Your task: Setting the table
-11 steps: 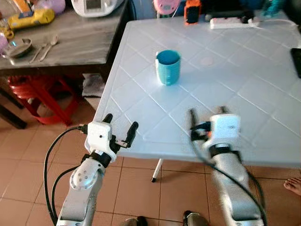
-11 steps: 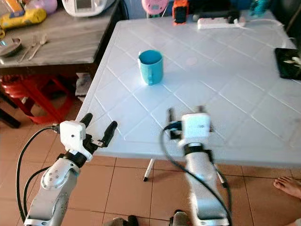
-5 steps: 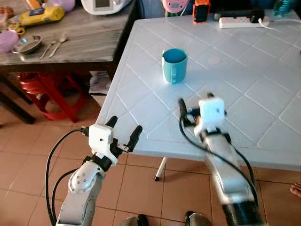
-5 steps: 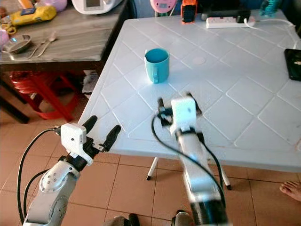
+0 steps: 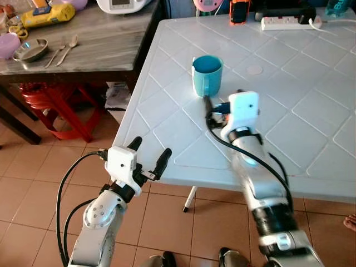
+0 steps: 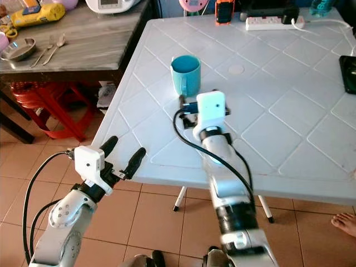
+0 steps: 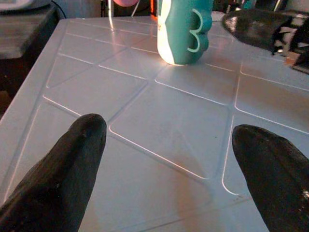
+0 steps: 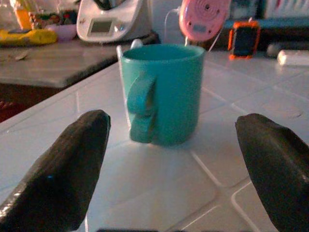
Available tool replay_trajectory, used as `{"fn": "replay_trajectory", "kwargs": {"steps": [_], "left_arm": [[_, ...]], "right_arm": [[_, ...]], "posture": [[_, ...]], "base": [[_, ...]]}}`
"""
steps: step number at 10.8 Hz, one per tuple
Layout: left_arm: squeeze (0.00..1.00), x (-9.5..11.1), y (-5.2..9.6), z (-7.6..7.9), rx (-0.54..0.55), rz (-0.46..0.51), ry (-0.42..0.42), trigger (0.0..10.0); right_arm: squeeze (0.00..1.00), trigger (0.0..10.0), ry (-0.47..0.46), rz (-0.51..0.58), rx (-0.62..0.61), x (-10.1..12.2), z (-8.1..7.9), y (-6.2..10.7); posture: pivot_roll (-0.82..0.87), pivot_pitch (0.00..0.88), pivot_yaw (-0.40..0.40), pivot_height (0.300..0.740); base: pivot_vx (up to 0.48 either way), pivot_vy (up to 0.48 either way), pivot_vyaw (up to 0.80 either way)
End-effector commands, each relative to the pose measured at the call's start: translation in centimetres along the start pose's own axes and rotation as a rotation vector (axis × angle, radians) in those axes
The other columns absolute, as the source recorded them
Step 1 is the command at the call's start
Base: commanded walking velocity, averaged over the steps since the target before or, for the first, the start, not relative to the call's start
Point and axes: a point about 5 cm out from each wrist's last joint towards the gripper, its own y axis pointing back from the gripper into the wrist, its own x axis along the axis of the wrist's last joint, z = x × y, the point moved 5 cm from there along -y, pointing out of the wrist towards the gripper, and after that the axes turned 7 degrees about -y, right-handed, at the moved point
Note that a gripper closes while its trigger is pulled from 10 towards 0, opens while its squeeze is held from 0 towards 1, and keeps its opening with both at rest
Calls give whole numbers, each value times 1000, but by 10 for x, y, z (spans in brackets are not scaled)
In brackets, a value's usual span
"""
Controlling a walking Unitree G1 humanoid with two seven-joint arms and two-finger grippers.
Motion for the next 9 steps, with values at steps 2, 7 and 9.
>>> {"fn": "replay_trajectory", "kwargs": {"steps": [2, 7, 9], "left_arm": [[0, -1, 5, -1, 5, -8, -5, 10000], [0, -3, 5, 0, 2, -10, -2, 10000], [0, -4, 6, 1, 2, -14, -1, 10000]], "right_arm": [[0, 10000, -21, 19, 37, 6, -13, -10], [0, 10000, 3, 23, 9, 15, -11, -37], [0, 0, 12, 19, -18, 16, -7, -42]], "posture": [[-59, 218, 141, 740], [-47, 227, 142, 740], [-47, 227, 142, 740]], "base": [[0, 0, 0], [0, 0, 0], [0, 0, 0]]}}
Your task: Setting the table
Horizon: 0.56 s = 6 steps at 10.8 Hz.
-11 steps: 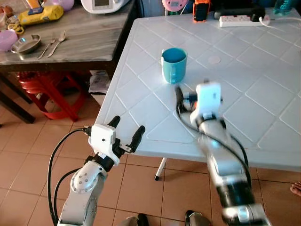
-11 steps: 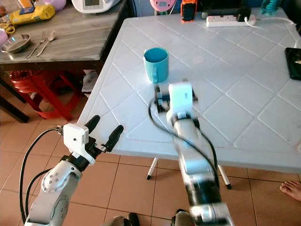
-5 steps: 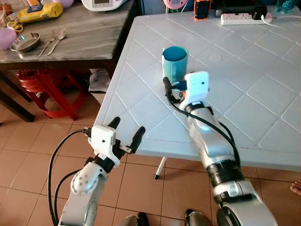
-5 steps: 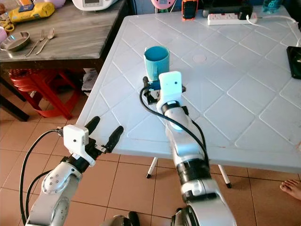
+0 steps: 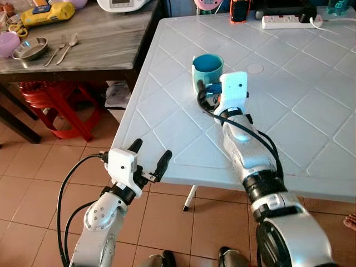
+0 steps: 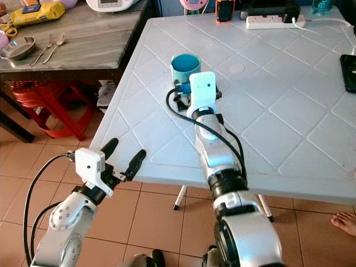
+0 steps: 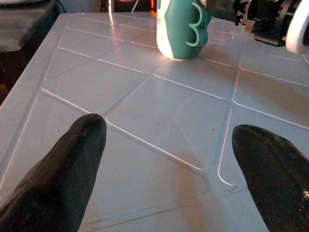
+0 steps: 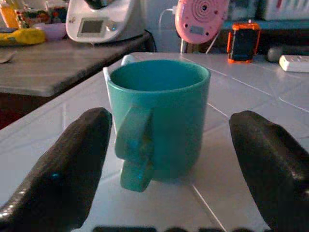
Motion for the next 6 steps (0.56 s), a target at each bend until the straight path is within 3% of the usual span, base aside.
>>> {"fn": "replay_trajectory", "kwargs": {"steps": [1, 5, 6], "left_arm": [[0, 0, 4, -1, 0, -7, -10, 10000], [0, 2, 5, 1, -4, -8, -14, 10000], [0, 2, 4, 1, -6, -8, -15, 10000]], "right_arm": [[0, 0, -7, 6, 7, 2, -8, -3], [0, 0, -33, 5, 18, -4, -19, -2], [0, 1451, -32, 5, 24, -6, -23, -2]], "posture": [[-45, 231, 143, 740], [-41, 235, 152, 740], [-41, 235, 155, 740]], "base": [[0, 0, 0], [0, 0, 0], [0, 0, 0]]}}
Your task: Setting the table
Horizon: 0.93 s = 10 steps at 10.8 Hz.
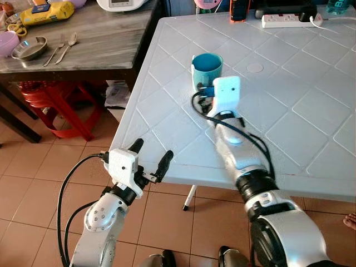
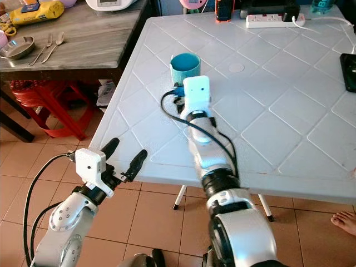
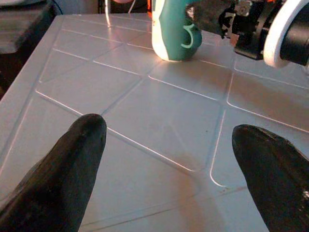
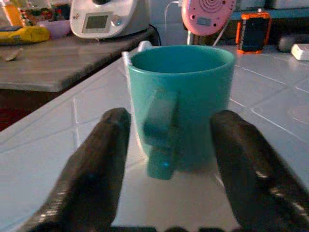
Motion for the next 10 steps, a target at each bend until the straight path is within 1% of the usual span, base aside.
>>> {"fn": "replay_trajectory", "kwargs": {"steps": [1, 2, 3, 4, 5, 6, 7, 8, 9, 10], "left_arm": [[0, -1, 4, -2, 1, -14, -13, 10000], [0, -1, 4, -1, 0, -17, -14, 10000], [0, -1, 5, -1, -1, -19, -14, 10000], [0, -1, 5, -1, -2, -21, -16, 10000], [0, -1, 5, -1, -2, -23, -16, 10000], [0, -1, 6, -1, -2, -25, -16, 10000], [0, -1, 6, -1, -2, -26, -16, 10000], [0, -1, 6, -1, -3, -27, -15, 10000], [0, -1, 7, -1, -3, -29, -15, 10000], [0, -1, 7, -1, -4, -32, -17, 10000]], "right_arm": [[0, 3255, -3, 8, 22, 2, -9, -1], [0, 3255, 0, 2, 22, -1, -9, 0], [0, 4980, 1, -2, 19, -3, -8, 0], [0, 5804, 4, -6, 13, -4, -5, 0], [0, 8392, 6, -10, 6, -5, -2, 0], [0, 4627, 7, -11, 1, -6, 0, 0], [0, 0, 8, -11, -3, -7, 2, 1], [0, 902, 10, -9, -1, -7, 1, 0], [0, 2039, 19, 1, 11, -4, -2, -1], [0, 9216, 29, 5, 15, -2, -3, -3]], "posture": [[-39, 237, 156, 740], [-39, 239, 158, 740], [-36, 239, 159, 740], [-33, 241, 161, 740], [-32, 242, 162, 740], [-31, 242, 163, 740], [-31, 242, 163, 740], [-30, 246, 164, 740], [-28, 247, 166, 740], [-25, 249, 168, 740]], "base": [[0, 0, 0], [0, 0, 0], [0, 0, 0], [0, 0, 0], [0, 0, 0], [0, 0, 0], [0, 0, 0], [0, 0, 0], [0, 0, 0], [0, 0, 0]]}}
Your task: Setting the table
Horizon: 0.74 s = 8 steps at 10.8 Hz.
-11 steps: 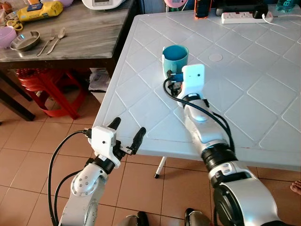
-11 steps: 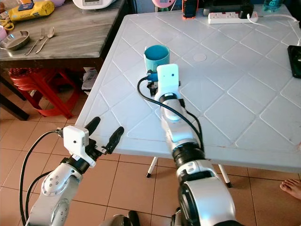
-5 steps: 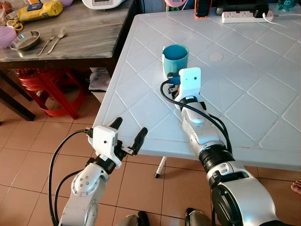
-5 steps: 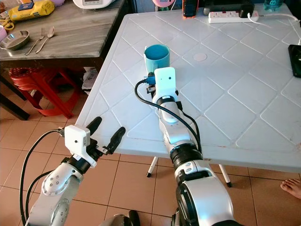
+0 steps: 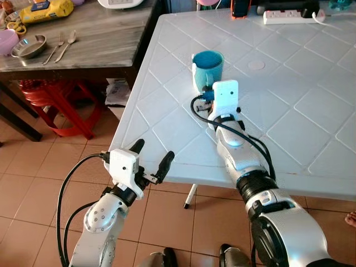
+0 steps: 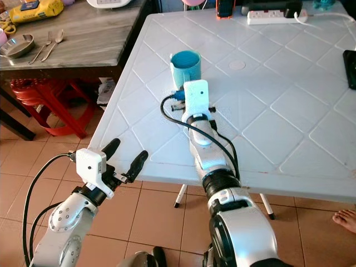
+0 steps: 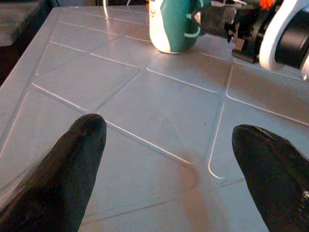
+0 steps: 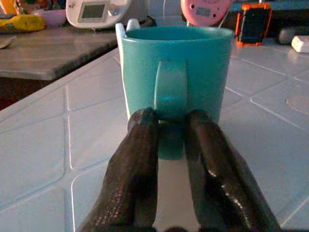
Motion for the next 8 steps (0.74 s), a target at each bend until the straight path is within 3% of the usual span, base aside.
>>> {"fn": "replay_trajectory", "kwargs": {"steps": [1, 2, 3, 4, 6, 7, 8], "left_arm": [[0, -3, 6, -3, 3, -21, -18, 10000], [0, -3, 6, -3, 5, -24, -20, 10000], [0, -4, 5, -3, 6, -25, -21, 10000], [0, -4, 5, -3, 6, -26, -21, 10000], [0, -4, 3, -3, 1, -25, -22, 10000], [0, -4, 3, -3, 1, -24, -22, 10000], [0, -4, 3, -3, 1, -25, -23, 10000]], "right_arm": [[0, 10000, -3, 15, 17, 4, -9, -2], [0, 3804, -3, 24, 23, 4, -14, 0], [0, 2549, 0, 33, 35, 2, -20, 4], [0, 2549, 2, 34, 41, -1, -23, 6], [0, 1490, 1, 33, 50, -5, -29, 10], [0, 1451, 1, 35, 50, -5, -29, 11], [0, 2157, 0, 40, 49, -4, -28, 12]], "posture": [[-23, 251, 169, 740], [-20, 251, 170, 740], [-21, 249, 171, 740], [-23, 249, 173, 740], [-27, 248, 172, 740], [-27, 247, 172, 740], [-24, 246, 170, 740]], "base": [[0, 0, 0], [0, 0, 0], [0, 0, 0], [0, 0, 0], [0, 0, 0], [0, 0, 0], [0, 0, 0]]}}
